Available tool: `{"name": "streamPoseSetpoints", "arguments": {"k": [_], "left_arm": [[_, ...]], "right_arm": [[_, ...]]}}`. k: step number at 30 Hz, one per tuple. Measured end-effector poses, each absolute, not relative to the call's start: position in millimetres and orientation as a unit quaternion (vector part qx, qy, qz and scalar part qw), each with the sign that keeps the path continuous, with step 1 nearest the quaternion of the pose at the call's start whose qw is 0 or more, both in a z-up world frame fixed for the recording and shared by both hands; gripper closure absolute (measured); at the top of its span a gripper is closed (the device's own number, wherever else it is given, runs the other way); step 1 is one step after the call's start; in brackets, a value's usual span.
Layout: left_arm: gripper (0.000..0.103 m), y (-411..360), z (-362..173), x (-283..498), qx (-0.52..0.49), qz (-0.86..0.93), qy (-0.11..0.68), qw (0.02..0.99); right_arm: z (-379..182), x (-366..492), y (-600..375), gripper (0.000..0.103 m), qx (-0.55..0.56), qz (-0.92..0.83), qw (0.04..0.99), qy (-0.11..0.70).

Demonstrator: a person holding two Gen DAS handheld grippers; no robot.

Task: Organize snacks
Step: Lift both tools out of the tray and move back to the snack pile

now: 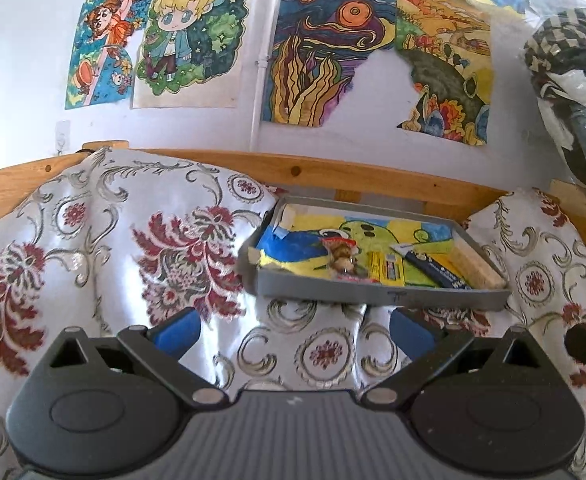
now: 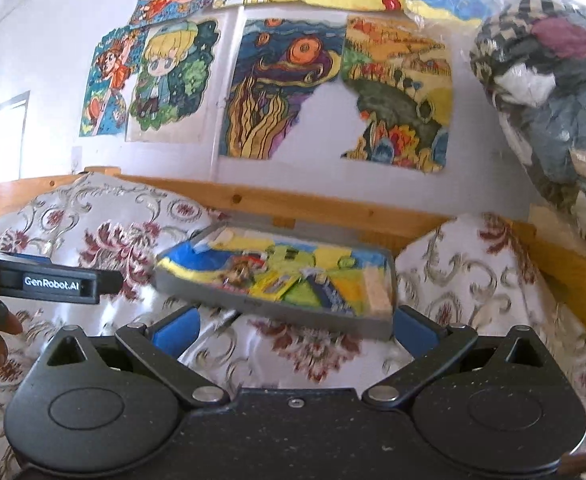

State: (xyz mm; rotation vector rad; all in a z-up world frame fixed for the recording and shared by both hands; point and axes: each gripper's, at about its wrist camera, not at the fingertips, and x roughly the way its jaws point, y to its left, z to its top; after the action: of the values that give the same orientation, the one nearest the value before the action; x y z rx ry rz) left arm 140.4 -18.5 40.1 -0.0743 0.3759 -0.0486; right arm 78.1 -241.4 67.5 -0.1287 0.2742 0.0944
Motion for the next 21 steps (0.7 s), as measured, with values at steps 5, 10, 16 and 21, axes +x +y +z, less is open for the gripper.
{"name": "streamPoseSetpoints", "arguments": {"k": [5, 10, 16, 21], "left_arm": [[0.001, -14.0, 28.9, 120.7, -0.036, -0.031, 0.198, 0.979], [0.001, -14.0, 19.5, 104.2, -0.026, -0.038, 0.206, 0.978], [0.001, -16.6, 7.5, 90.1, -0.007, -0.049, 0.218, 0.975], [0.001, -22.9, -3.8, 86.7, 0.009, -0.059, 0.240, 0.969]], "right_arm": [[53.3, 60.3, -238.8, 0.001, -0.069, 0.051, 0.983, 0.160], [38.5, 47.0, -238.9, 0.001, -0.066, 0.049, 0.979, 0.187], [22.7, 36.9, -237.8, 0.001, -0.070, 0.046, 0.973, 0.215], [10.2, 34.2, -237.8, 0.001, -0.073, 0.047, 0.966, 0.243]]}}
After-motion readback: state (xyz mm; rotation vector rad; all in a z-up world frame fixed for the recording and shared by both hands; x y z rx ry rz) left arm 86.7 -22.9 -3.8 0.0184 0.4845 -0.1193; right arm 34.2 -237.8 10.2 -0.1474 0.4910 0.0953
